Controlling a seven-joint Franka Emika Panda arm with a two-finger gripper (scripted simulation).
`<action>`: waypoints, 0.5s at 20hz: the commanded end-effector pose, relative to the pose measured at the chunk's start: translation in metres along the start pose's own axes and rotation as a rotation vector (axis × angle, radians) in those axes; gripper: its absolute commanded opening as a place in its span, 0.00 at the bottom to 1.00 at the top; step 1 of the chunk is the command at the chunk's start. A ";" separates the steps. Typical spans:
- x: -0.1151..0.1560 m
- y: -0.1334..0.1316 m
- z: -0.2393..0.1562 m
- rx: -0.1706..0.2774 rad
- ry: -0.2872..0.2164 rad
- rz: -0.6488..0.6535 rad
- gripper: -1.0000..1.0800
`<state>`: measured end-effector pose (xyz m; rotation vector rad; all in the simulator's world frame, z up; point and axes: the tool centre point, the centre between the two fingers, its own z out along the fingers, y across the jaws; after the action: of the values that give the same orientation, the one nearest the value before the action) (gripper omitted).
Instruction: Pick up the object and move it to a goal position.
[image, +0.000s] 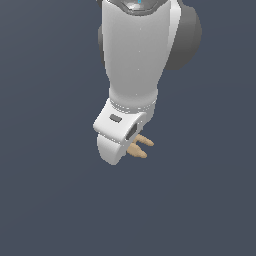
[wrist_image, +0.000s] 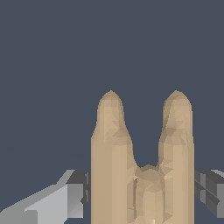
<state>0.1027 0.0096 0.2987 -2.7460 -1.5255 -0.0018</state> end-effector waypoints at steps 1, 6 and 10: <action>0.004 0.004 -0.009 0.001 -0.001 0.000 0.00; 0.009 0.009 -0.020 0.001 -0.001 0.000 0.00; 0.012 0.011 -0.025 0.000 -0.001 0.000 0.00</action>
<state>0.1172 0.0137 0.3220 -2.7463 -1.5255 -0.0005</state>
